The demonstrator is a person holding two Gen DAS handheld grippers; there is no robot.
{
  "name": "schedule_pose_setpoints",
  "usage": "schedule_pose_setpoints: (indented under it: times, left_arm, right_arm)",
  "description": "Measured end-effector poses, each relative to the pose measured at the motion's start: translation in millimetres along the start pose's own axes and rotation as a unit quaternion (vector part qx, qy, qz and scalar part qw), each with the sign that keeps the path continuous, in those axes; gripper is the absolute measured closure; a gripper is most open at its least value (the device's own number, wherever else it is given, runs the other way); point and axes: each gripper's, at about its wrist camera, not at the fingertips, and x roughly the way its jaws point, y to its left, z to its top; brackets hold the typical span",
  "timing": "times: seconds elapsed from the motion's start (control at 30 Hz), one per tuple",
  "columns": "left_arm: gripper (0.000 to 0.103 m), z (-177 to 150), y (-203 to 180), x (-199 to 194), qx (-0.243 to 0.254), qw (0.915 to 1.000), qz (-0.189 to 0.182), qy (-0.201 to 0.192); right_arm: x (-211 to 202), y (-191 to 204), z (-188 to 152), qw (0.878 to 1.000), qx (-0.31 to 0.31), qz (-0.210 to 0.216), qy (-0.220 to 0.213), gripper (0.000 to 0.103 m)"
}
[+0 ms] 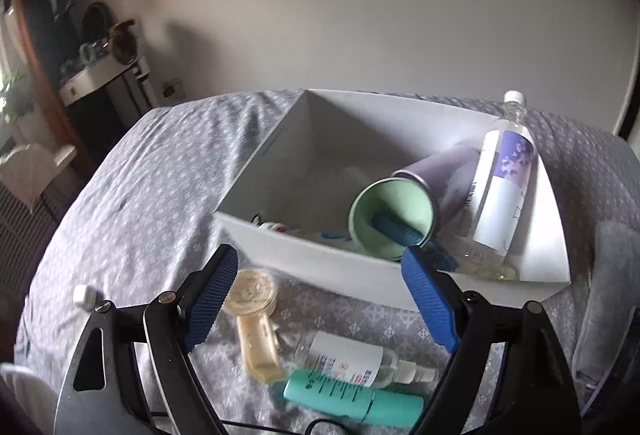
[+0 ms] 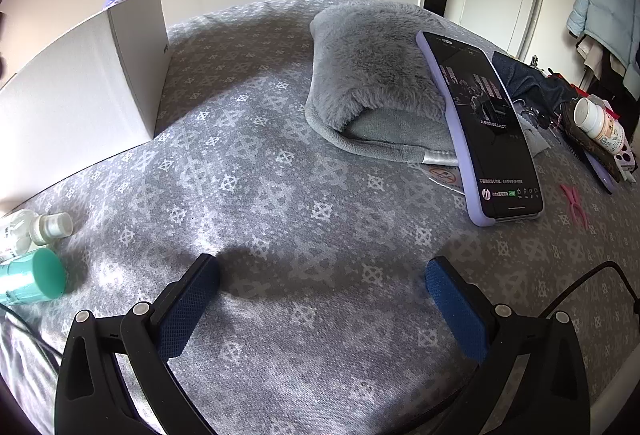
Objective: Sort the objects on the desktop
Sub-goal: 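Grasp the cream round-lid dispenser with the left gripper, then lower the cream dispenser into the white box and open the left gripper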
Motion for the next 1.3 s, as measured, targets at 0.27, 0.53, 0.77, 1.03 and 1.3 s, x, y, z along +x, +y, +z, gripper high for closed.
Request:
schedule_pose_setpoints:
  times: [0.27,0.53,0.77,1.03,1.3]
  left_arm:
    - [0.019,-47.6,56.9,61.1,-0.11,0.9854,-0.01,0.13]
    - [0.02,-49.5,64.8,130.2,-0.104,0.9732,-0.045,0.2]
    - [0.073,-53.3,61.9,117.1,-0.063,0.9819,0.007,0.178]
    - [0.078,-49.6,63.0,34.9,-0.041,0.9915,0.095,0.079]
    - [0.078,26.5,20.0,-35.0,0.041,0.9938,0.09,-0.051]
  right_arm:
    - [0.1,-0.1,0.0,1.0,0.0,0.0,0.0,0.0]
    - [0.1,-0.1,0.1,1.0,0.0,0.0,0.0,0.0]
    - [-0.4,0.6,0.0,1.0,0.0,0.0,0.0,0.0]
    - [-0.1,0.3,0.0,1.0,0.0,0.0,0.0,0.0]
    - [0.2,-0.2,0.1,1.0,0.0,0.0,0.0,0.0]
